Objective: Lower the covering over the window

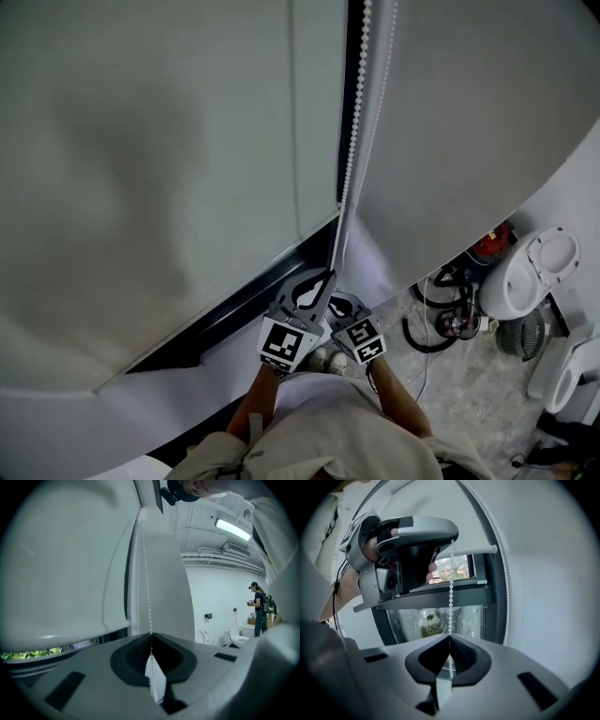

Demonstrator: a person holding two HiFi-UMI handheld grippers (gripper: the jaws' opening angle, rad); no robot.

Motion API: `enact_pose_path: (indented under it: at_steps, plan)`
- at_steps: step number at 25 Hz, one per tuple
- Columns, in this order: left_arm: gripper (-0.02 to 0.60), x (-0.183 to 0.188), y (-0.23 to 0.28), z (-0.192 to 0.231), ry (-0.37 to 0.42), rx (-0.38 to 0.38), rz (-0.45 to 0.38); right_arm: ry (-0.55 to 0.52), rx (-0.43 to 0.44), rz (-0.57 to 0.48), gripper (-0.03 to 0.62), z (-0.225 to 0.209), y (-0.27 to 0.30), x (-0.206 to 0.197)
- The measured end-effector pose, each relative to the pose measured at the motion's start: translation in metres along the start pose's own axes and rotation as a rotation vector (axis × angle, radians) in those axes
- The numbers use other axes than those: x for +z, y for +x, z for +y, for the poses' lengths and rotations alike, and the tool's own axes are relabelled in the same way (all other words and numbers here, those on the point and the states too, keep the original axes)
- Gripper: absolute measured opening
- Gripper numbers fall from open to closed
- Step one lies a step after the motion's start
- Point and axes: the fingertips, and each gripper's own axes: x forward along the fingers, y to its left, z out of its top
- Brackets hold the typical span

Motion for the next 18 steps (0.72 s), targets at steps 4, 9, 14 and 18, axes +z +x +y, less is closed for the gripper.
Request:
enact_pose_path:
  at_steps: [4,9,14,18]
  plan:
    - [0.018,-0.025,0.001,0.0,-0.015,0.011,0.041,-0.005,0.0,0.063,-0.002,0.0,0.005,-0.024]
    - [0.018,-0.046,0.002,0.001,-0.029,0.024,0.072,-0.002,-0.01,0.106,-0.002,0.001,0.008,-0.044]
    - [0.018,-0.064,0.007,0.004,-0.022,0.038,0.102,-0.013,-0.019,0.14,0.0,-0.002,0.009,-0.058]
    - [0.018,-0.076,0.003,0.01,-0.031,0.052,0.121,-0.006,-0.034,0.142,0.002,-0.002,0.004,-0.063]
